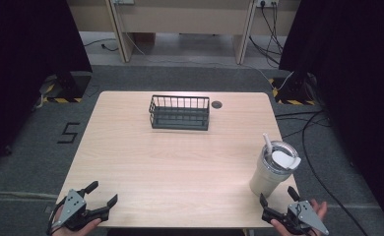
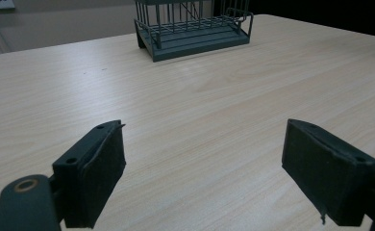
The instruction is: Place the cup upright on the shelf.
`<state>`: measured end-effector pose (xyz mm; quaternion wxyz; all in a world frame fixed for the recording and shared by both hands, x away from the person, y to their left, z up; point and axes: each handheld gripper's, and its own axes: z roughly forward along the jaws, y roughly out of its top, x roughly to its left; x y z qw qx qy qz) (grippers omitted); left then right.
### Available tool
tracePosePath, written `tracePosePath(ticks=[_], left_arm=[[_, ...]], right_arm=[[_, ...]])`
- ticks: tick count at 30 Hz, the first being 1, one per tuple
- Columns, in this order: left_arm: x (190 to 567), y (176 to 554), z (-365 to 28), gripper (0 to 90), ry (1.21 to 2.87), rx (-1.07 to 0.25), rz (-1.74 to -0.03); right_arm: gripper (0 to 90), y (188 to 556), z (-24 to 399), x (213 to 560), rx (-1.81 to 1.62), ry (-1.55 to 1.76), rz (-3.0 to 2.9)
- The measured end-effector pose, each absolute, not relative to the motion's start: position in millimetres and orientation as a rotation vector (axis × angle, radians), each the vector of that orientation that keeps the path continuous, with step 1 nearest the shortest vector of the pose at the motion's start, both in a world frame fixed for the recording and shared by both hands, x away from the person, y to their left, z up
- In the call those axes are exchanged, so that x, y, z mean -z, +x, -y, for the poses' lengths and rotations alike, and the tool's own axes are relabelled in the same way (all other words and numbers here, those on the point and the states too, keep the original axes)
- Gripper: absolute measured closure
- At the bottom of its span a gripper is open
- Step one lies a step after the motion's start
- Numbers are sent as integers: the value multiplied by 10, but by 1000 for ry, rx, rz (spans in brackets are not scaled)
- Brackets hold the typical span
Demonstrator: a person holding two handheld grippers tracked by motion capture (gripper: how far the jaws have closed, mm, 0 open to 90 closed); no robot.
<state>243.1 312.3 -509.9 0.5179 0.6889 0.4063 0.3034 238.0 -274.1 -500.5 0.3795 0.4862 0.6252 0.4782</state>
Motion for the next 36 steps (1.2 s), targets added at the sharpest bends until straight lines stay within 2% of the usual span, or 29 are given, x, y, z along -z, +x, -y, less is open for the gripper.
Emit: tracePosePath(ticks=[13, 26, 34, 36], left_arm=[[5100, 2413, -3119, 145, 1652, -730, -970], [5105, 2420, -3112, 145, 1655, -728, -973], [5108, 2421, -3120, 145, 1654, -728, -975], [5108, 2421, -3118, 145, 1656, -727, -974]], right_arm=[[16, 2505, 2699, 4941, -1214, 1228, -1593], [2, 2805, 2689, 4918, -1197, 1220, -1570], [3, 2968, 2634, 4938, -1187, 1199, -1591], [27, 2995, 2628, 4946, -1190, 1201, -1595]])
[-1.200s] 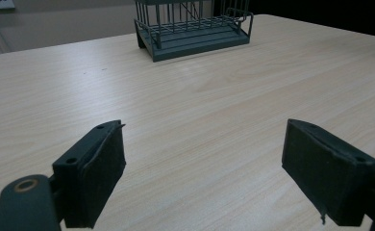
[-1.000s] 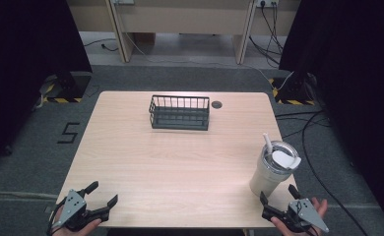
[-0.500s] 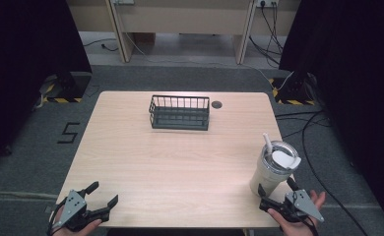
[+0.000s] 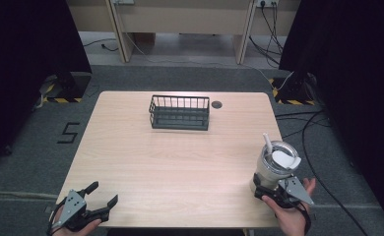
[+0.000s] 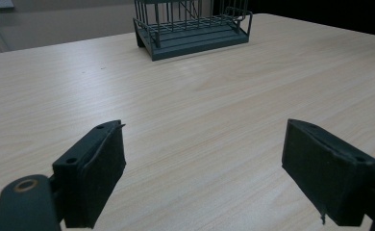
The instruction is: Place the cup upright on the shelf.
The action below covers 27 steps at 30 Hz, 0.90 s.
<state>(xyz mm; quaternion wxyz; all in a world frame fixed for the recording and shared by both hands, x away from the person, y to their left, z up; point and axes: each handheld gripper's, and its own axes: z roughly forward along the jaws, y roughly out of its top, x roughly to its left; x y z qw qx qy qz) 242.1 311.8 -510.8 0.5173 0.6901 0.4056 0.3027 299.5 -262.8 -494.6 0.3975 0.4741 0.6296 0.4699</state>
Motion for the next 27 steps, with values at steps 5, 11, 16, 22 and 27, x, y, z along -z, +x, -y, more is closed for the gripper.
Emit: tracePosePath(ticks=[5, 11, 16, 22, 27], left_arm=[[5108, 2420, -3116, 145, 1658, -727, -972], [5111, 2423, -3113, 145, 1659, -726, -973], [5114, 2424, -3119, 145, 1658, -726, -979], [5115, 2426, -3119, 145, 1657, -726, -980], [5113, 2423, -3121, 145, 1656, -728, -981]], right_arm=[[99, 3029, 2650, 4964, -1240, 1183, -1602], [102, 3023, 2643, 4943, -1232, 1203, -1609], [102, 3031, 2645, 4923, -1225, 1213, -1619], [103, 3041, 2635, 4903, -1235, 1227, -1620], [103, 3050, 2606, 4844, -1225, 1196, -1624]])
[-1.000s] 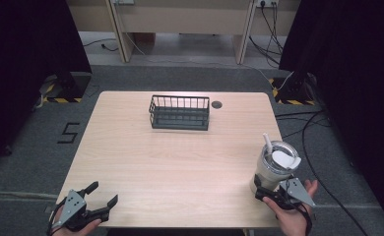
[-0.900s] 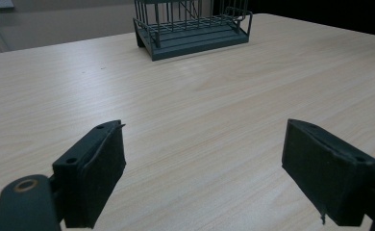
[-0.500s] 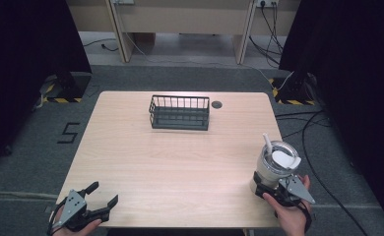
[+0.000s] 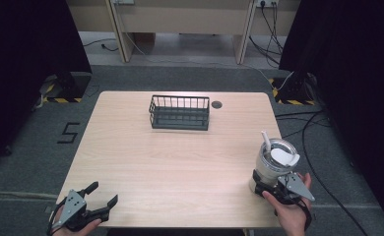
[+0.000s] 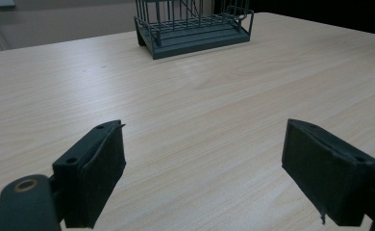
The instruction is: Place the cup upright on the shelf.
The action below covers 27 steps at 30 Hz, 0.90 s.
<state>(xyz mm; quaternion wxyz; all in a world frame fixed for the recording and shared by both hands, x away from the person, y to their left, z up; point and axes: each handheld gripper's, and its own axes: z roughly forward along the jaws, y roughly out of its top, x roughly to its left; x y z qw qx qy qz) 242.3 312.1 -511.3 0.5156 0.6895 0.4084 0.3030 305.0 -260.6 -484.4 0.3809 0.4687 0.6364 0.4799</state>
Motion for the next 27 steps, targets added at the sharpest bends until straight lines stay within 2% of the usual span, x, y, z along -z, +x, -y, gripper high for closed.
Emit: tracePosePath(ticks=[27], left_arm=[[5110, 2416, -3138, 145, 1646, -730, -986]], right_arm=[[103, 3307, 2297, 4511, -1310, 1147, -1609]])
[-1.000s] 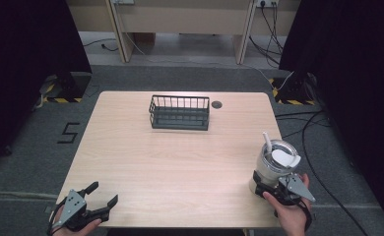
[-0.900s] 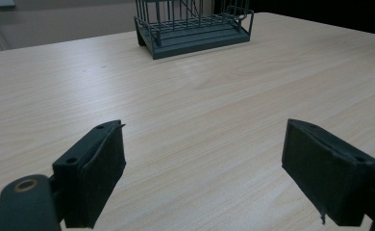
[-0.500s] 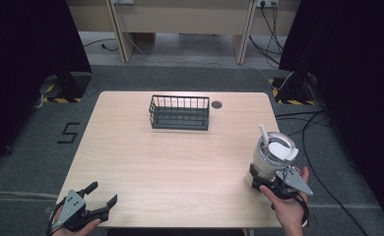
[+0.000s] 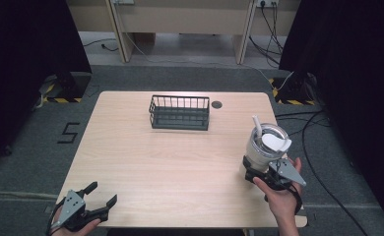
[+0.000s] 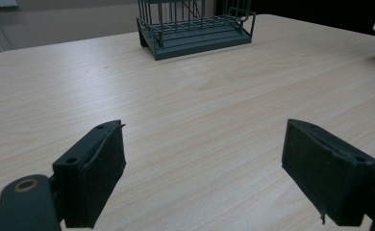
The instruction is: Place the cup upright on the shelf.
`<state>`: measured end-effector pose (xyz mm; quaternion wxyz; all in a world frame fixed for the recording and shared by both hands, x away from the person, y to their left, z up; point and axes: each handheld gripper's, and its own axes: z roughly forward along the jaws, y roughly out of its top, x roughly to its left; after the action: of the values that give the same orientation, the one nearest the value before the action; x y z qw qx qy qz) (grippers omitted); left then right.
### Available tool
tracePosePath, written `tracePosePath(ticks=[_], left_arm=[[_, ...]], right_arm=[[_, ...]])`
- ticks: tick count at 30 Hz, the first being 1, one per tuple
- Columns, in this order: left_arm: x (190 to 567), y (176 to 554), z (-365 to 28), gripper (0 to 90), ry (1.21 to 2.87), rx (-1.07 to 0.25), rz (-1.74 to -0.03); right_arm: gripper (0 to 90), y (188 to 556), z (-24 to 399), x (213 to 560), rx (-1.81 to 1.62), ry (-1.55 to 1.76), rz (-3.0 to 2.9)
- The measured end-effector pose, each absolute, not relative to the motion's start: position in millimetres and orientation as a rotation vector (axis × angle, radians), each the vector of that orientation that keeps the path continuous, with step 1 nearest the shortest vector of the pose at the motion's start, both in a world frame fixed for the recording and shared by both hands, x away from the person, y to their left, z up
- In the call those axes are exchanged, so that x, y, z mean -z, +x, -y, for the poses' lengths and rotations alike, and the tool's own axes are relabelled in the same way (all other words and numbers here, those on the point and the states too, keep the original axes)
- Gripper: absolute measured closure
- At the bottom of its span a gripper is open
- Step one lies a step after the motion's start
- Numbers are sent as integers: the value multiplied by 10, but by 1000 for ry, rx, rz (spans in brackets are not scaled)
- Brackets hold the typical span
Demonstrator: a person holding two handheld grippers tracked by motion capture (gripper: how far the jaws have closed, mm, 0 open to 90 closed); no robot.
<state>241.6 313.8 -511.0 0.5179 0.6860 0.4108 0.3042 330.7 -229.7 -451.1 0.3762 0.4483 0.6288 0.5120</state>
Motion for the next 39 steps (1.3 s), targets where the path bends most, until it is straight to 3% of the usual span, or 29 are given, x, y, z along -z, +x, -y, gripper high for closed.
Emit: tracePosePath(ticks=[39], left_arm=[[5097, 2406, -3123, 145, 1650, -718, -964]], right_arm=[[103, 3857, 1689, 4258, -1396, 1099, -1638]])
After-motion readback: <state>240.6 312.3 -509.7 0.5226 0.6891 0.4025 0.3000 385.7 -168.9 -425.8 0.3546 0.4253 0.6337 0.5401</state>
